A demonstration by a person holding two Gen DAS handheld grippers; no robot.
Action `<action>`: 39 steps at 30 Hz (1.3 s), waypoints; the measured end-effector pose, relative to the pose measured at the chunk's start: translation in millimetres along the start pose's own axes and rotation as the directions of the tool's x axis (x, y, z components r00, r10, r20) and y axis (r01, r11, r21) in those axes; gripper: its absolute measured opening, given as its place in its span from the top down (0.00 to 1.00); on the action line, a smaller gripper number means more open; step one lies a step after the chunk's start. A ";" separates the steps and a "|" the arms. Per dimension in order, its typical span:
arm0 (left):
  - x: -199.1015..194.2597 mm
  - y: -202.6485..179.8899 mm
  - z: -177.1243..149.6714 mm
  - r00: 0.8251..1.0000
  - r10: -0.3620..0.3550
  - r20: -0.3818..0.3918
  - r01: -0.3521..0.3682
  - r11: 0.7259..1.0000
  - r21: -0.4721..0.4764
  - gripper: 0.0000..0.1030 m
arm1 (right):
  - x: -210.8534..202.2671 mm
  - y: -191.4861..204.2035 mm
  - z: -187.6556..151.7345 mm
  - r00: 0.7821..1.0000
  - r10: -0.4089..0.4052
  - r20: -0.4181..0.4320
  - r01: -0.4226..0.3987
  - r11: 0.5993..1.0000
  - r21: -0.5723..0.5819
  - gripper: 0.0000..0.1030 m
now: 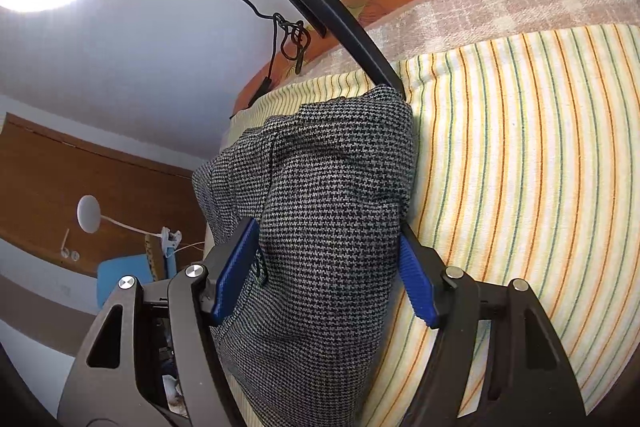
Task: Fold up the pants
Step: 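Close both grippers on the folded trouser bundle edge, then lift the folded trousers with the left gripper and carry them toward the pillow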
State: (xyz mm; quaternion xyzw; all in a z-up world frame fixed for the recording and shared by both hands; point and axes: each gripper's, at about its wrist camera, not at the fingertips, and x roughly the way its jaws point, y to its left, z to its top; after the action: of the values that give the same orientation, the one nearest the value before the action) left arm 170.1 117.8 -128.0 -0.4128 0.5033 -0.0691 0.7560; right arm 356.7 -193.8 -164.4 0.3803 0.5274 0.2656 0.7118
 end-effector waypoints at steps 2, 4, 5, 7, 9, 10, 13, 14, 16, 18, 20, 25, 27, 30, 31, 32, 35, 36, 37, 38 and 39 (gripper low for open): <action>-3.1 -2.1 0.3 1.000 0.001 0.026 -0.001 1.000 0.003 0.31 | 2.2 -1.1 1.9 1.000 0.005 0.003 -0.005 1.000 0.012 0.31; -3.9 -2.4 -1.5 0.999 0.043 0.032 -0.043 0.999 0.030 0.31 | 3.2 -0.5 2.7 1.000 -0.001 0.003 0.001 1.000 0.008 0.30; -3.7 -0.4 -3.6 0.997 0.067 0.039 -0.069 0.997 0.036 0.29 | 2.9 0.9 2.4 1.000 -0.013 0.008 0.013 1.000 0.000 0.30; -2.4 7.0 -6.7 0.996 0.076 0.052 -0.077 0.997 0.015 0.27 | 1.9 2.2 0.2 1.000 -0.021 0.007 0.021 1.000 -0.007 0.30; -2.2 3.9 -3.6 0.994 0.089 0.057 -0.091 0.995 0.032 0.26 | 0.1 0.6 -1.3 1.000 -0.013 0.006 0.013 1.000 -0.003 0.30; -1.1 0.4 -1.1 0.994 0.090 0.069 -0.093 0.995 0.042 0.26 | 0.1 -0.4 -1.6 1.000 -0.006 0.009 0.006 1.000 0.004 0.30; 7.4 -4.0 6.3 0.993 0.076 0.087 -0.078 0.997 0.017 0.26 | 0.8 -3.9 -0.7 1.000 0.009 0.016 -0.009 1.000 0.027 0.29; 8.4 -4.9 7.1 0.994 0.064 0.093 -0.065 0.998 0.006 0.26 | 1.8 -3.4 -0.2 1.000 0.011 0.015 -0.012 0.999 0.030 0.29; 11.4 -10.9 7.1 0.993 0.080 0.088 -0.084 0.995 0.047 0.26 | 5.7 -0.4 1.7 1.000 0.006 0.005 -0.006 1.000 0.021 0.28; 11.3 -16.0 4.4 0.990 0.109 0.092 -0.118 0.988 0.099 0.27 | 8.0 4.0 2.6 1.000 -0.009 0.004 0.009 1.000 0.004 0.28; 7.2 -16.8 -1.5 0.987 0.118 0.107 -0.132 0.983 0.128 0.33 | 6.7 6.8 0.3 1.000 -0.018 -0.004 0.018 1.000 -0.017 0.28; 4.4 -22.4 -5.1 0.984 0.130 0.125 -0.151 0.972 0.179 0.41 | 4.2 5.0 -6.2 1.000 -0.015 0.004 0.015 1.000 -0.023 0.30; 8.0 -22.5 -3.8 0.982 0.131 0.133 -0.154 0.972 0.180 0.44 | 2.5 3.6 -7.7 1.000 -0.022 0.009 0.022 1.000 -0.023 0.30; 12.3 -27.9 -3.4 0.977 0.147 0.154 -0.178 0.960 0.217 0.57 | 5.6 11.5 -8.7 0.998 -0.056 0.013 0.057 0.998 -0.027 0.44; 11.0 -31.0 -4.5 0.975 0.147 0.165 -0.183 0.955 0.232 0.63 | 7.0 14.8 -9.0 0.998 -0.065 0.016 0.065 0.997 -0.031 0.52; 9.3 -36.3 -6.2 0.971 0.153 0.182 -0.198 0.944 0.262 0.66 | 6.4 19.1 -9.7 0.996 -0.083 0.027 0.084 0.996 -0.044 0.55; 5.9 -47.6 -11.9 0.962 0.165 0.216 -0.233 0.910 0.342 0.70 | 2.4 32.2 -13.7 0.990 -0.126 0.060 0.130 0.988 -0.087 0.71; 5.6 -50.0 -13.7 0.961 0.165 0.223 -0.238 0.903 0.358 0.70 | 1.0 35.8 -14.8 0.989 -0.132 0.067 0.139 0.985 -0.100 0.74; 5.7 -50.9 -14.6 0.960 0.164 0.225 -0.240 0.899 0.367 0.71 | -1.8 41.9 -16.5 0.987 -0.143 0.077 0.152 0.981 -0.121 0.76; 6.0 -51.3 -15.0 0.960 0.167 0.226 -0.244 0.895 0.373 0.71 | -3.9 47.7 -17.6 0.985 -0.153 0.084 0.164 0.976 -0.141 0.77; 6.0 -50.2 -14.4 0.960 0.165 0.226 -0.243 0.894 0.376 0.72 | -5.2 51.8 -17.9 0.983 -0.160 0.089 0.173 0.973 -0.156 0.78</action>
State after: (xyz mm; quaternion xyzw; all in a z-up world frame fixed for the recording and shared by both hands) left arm 176.8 74.2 -99.5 -0.1988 0.4455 -0.0513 0.8714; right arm 339.3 -163.7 -121.7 0.2851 0.5065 0.2324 0.7798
